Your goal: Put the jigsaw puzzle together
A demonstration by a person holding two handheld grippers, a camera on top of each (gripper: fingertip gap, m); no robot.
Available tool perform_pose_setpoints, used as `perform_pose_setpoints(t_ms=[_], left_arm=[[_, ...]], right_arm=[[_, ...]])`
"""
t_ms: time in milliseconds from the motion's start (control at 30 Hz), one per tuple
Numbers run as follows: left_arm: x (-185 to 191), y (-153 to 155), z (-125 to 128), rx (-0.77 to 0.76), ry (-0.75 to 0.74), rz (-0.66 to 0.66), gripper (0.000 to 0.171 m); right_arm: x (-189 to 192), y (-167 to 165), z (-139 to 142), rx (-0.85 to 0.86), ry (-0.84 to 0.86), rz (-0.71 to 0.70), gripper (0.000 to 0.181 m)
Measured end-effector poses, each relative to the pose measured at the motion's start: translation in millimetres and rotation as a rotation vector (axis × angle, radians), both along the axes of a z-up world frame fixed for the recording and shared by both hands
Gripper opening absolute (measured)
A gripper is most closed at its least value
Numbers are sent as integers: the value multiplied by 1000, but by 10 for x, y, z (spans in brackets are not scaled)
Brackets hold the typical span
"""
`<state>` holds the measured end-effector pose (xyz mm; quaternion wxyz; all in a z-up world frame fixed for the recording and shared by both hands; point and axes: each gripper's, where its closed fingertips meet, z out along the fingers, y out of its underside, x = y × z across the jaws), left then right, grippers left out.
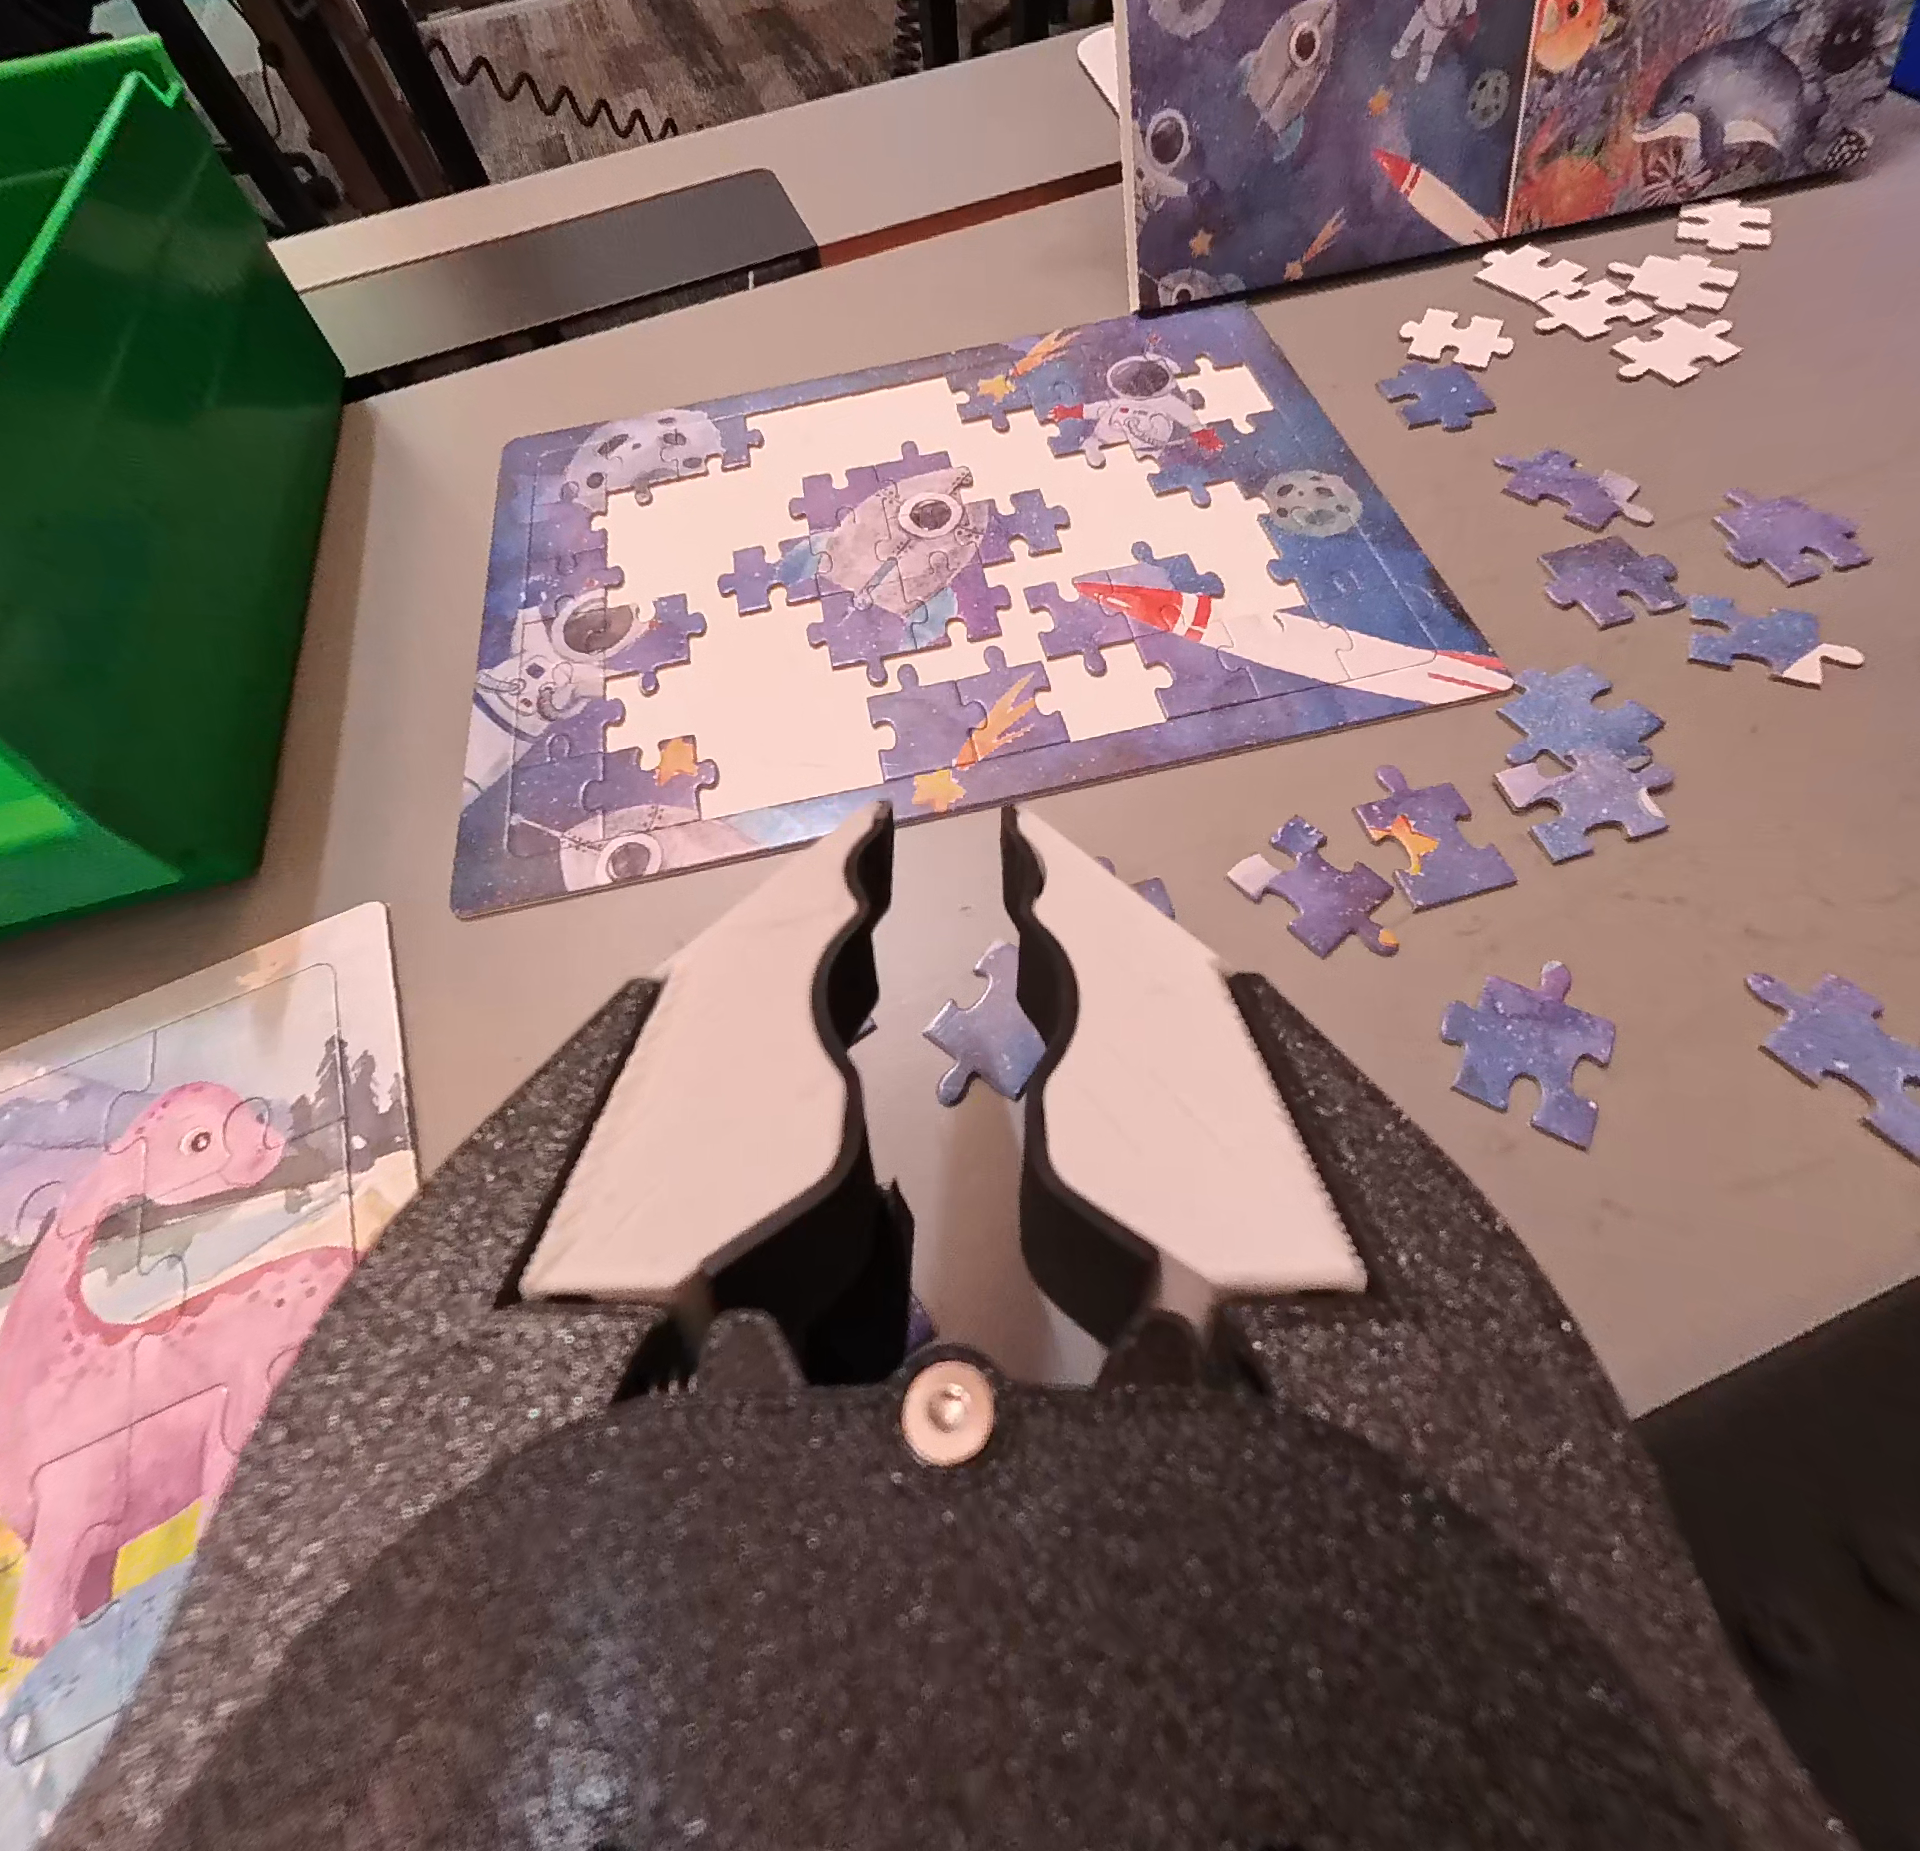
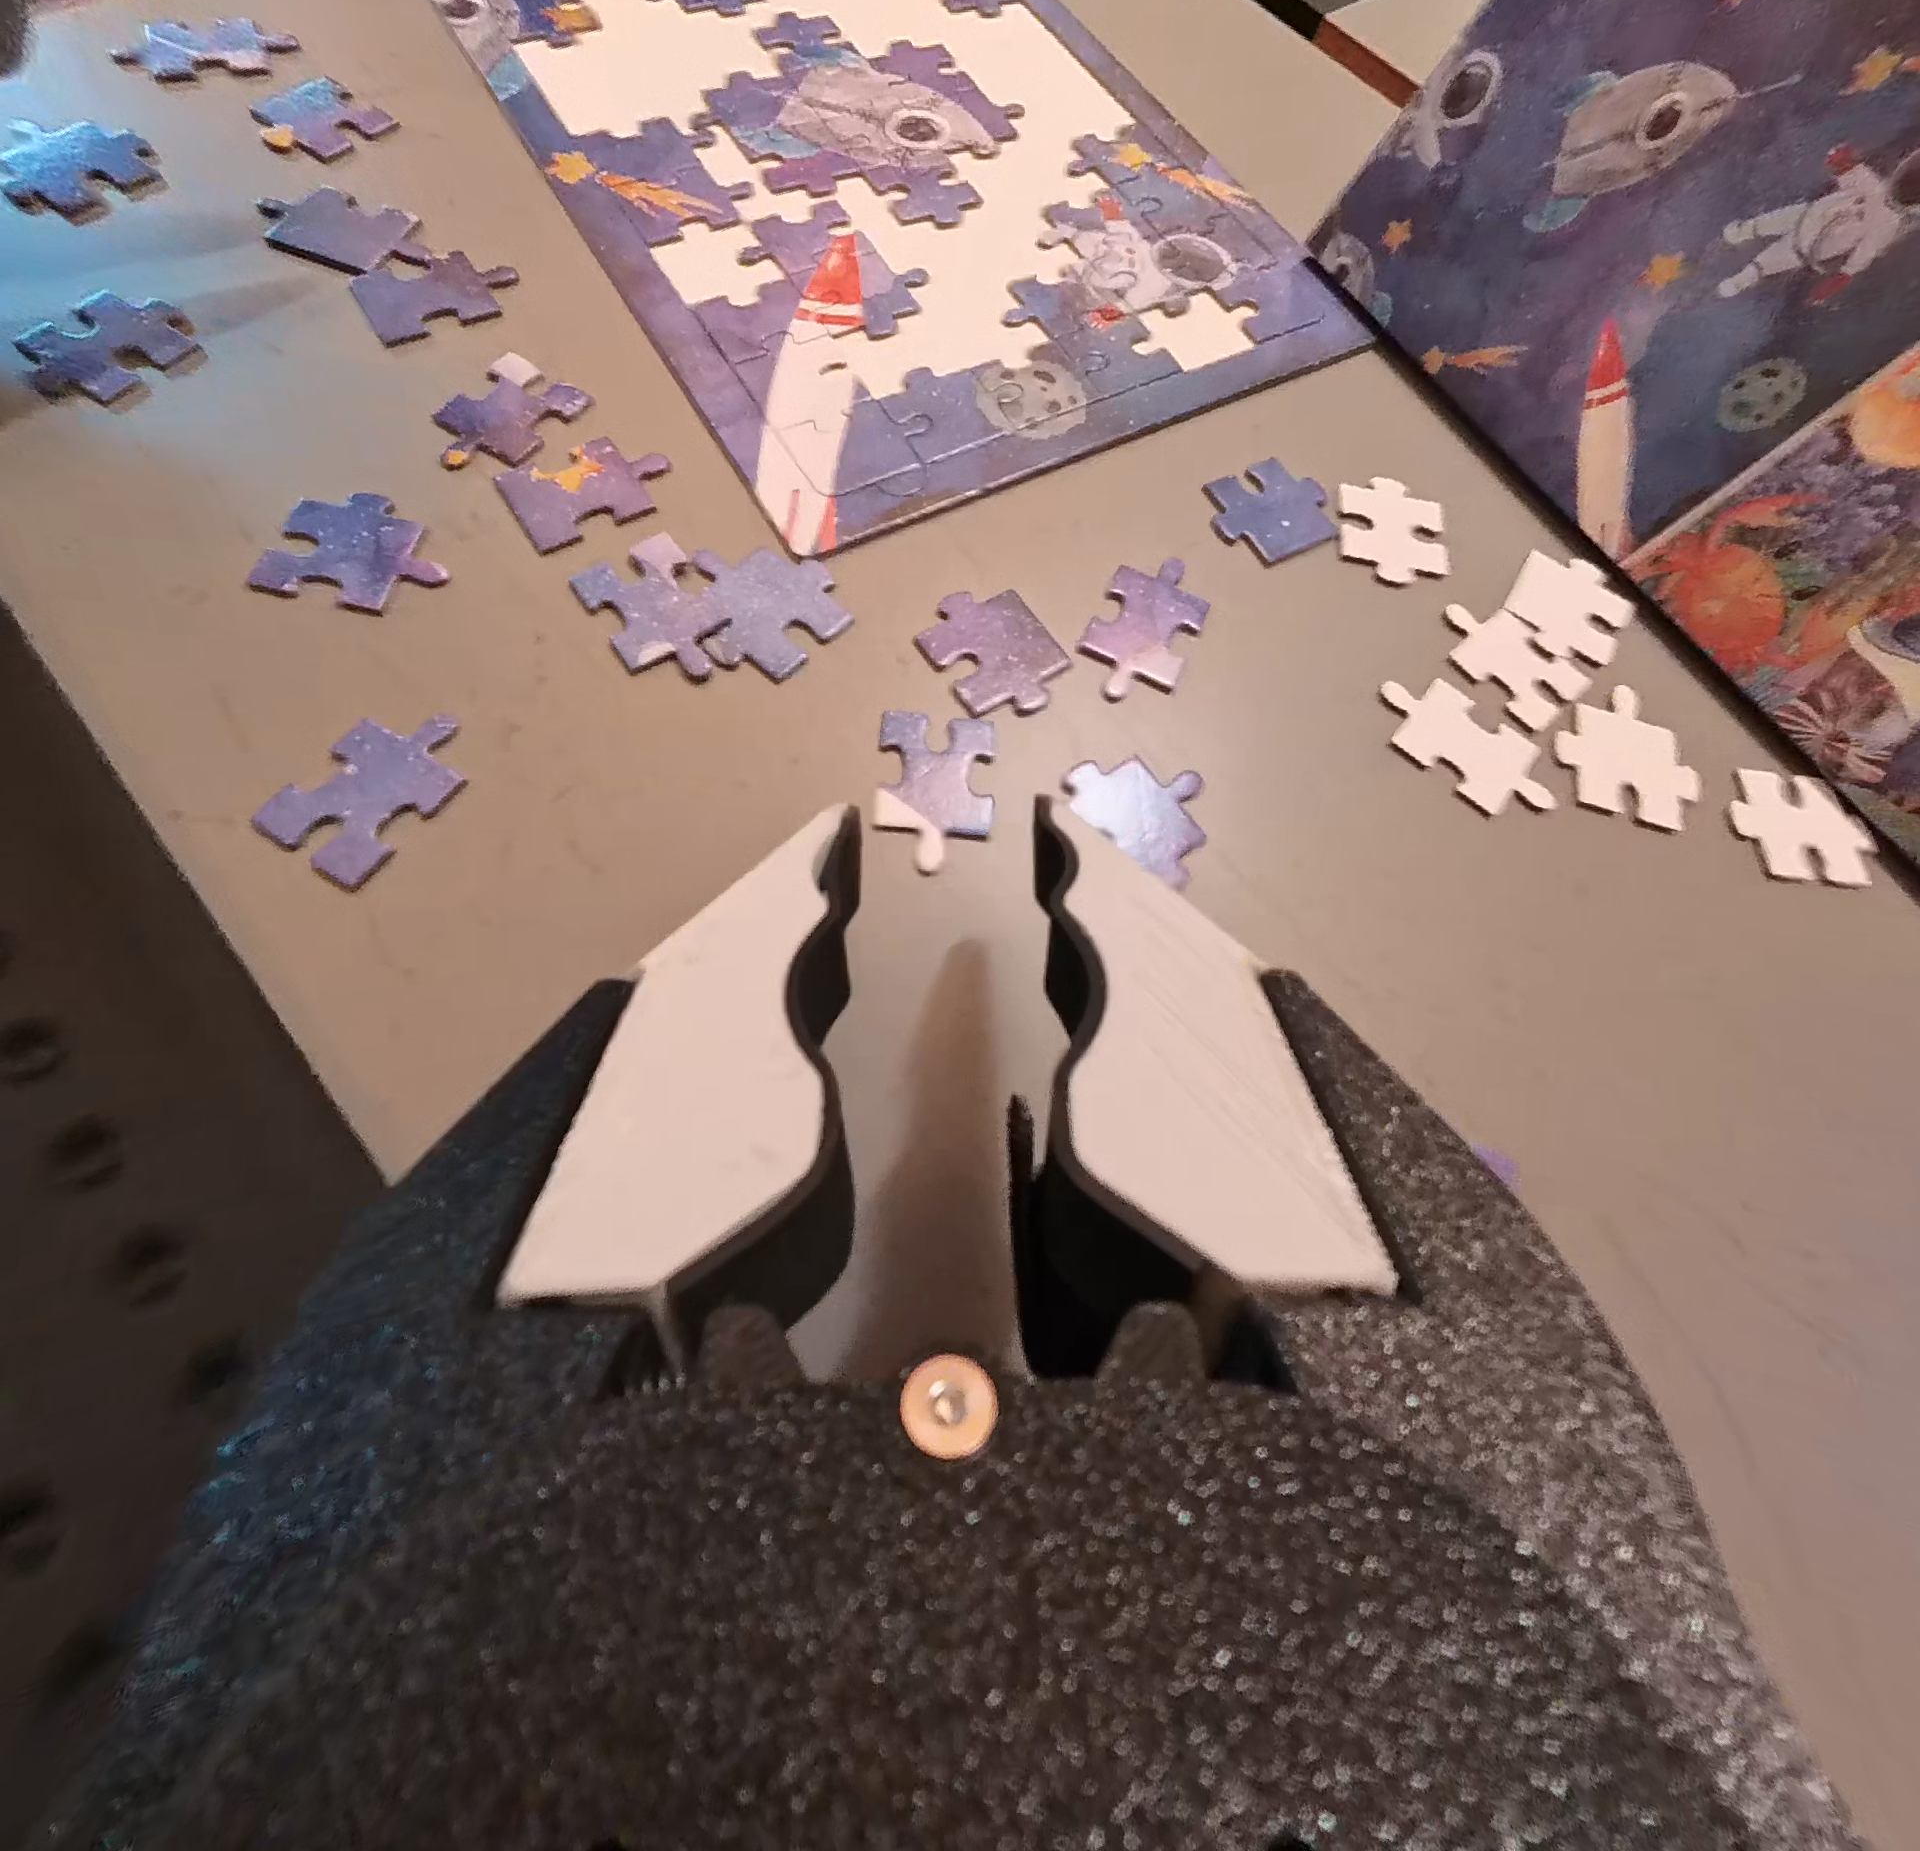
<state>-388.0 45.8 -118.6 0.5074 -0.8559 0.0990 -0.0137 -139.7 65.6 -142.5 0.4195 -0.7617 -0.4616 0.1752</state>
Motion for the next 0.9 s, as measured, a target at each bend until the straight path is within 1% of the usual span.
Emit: perform_pose_setpoints(t_ms=[67, 133, 200, 267, 333, 533, 667, 767, 833, 900], left_arm=[[-14, 6, -23, -16, -11, 5, 20], [-33, 1, 8, 0, -26, 14, 20], [-49, 2, 28, 7, -48, 16, 20], [-55, 16, -6, -18, -74, 13, 20], [-67, 22, -35, -38, -99, 13, 20], [-90, 6, 38, 0, -135, 16, 20], [-74, -3, 38, 2, -116, 11, 20], [-45, 2, 20, -5, -84, 3, 20], [-28, -1, 15, -4, -61, -1, 20], [-18, -7, 19, 1, -45, -3, 20]], right_arm=[[84, 81, -3, -1, -9, -54, 33], [157, 116, 7, -42, 31, -97, 33], [202, 127, 53, -69, 78, -115, 33], [186, 118, 89, -78, 109, -104, 33], [165, 97, 45, -95, 91, -91, 33], [114, 44, -82, -57, -16, -51, 33], [121, 55, -175, -35, -97, -56, 34], [117, 62, -159, -24, -94, -58, 34], [139, 89, -150, -33, -84, -79, 34], [222, 174, -162, -40, -87, -141, 34]])
